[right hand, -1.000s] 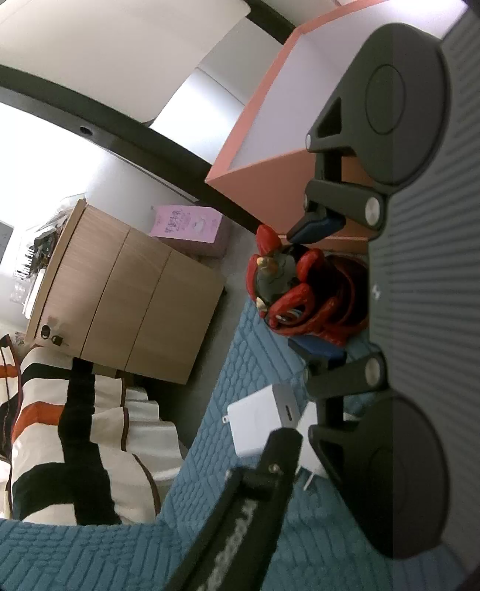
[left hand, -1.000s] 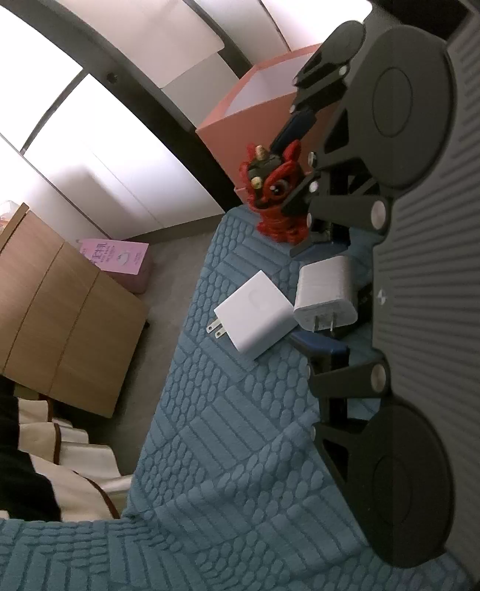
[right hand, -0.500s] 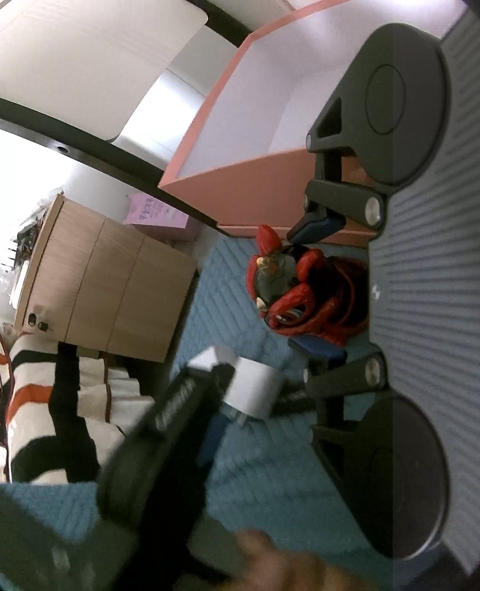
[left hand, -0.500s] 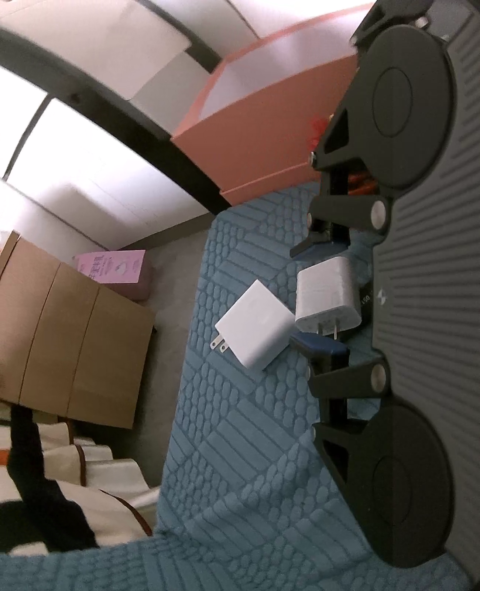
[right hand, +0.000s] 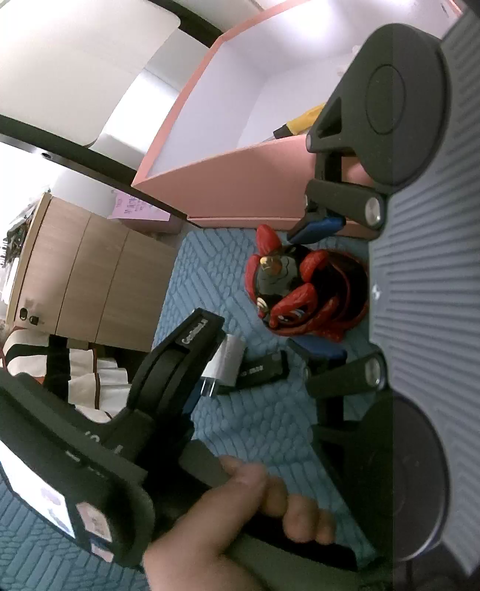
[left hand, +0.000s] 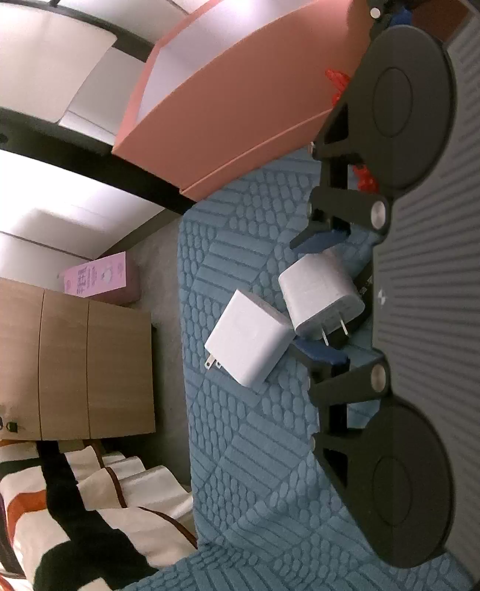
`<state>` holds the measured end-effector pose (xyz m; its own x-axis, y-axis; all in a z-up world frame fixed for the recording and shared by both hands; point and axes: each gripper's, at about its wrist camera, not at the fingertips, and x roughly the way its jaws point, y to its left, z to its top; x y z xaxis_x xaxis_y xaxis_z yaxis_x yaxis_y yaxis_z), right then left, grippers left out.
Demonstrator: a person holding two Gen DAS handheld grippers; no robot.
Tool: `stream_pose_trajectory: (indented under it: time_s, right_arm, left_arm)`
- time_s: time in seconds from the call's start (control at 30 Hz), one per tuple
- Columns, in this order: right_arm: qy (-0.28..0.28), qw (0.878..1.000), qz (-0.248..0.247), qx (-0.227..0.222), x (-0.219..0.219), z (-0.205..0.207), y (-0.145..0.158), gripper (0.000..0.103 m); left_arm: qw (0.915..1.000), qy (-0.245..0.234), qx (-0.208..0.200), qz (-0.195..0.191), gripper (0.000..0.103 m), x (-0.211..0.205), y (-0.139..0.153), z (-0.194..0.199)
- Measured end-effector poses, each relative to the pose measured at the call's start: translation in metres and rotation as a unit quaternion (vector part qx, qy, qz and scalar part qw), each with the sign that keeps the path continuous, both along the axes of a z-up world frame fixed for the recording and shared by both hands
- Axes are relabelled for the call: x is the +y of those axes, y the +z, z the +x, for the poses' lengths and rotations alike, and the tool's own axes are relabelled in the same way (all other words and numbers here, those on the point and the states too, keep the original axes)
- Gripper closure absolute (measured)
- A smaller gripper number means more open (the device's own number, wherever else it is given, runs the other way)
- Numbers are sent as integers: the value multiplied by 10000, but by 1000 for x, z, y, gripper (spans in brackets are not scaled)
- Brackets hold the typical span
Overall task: Organize rigid objects
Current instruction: 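Close the left tool on the white charger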
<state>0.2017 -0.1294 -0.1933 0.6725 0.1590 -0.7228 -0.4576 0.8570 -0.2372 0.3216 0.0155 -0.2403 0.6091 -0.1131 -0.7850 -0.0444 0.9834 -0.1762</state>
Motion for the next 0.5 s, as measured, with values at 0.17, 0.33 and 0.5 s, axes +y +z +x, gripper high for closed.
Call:
stream_pose_trajectory:
  time_s: [0.17, 0.33, 0.5]
  right_arm:
    - [26, 10000, 42, 25, -3, -5, 2, 46]
    - [18, 10000, 47, 41, -4, -5, 4, 46]
    - [12, 9999, 81, 69, -4, -2, 3, 46]
  left_arm:
    - [9999, -10, 91, -45, 39, -2, -4, 1]
    - [9998, -72, 173, 80, 37, -5, -8, -1]
    - [9992, -189, 178, 288, 37, -11, -9, -4]
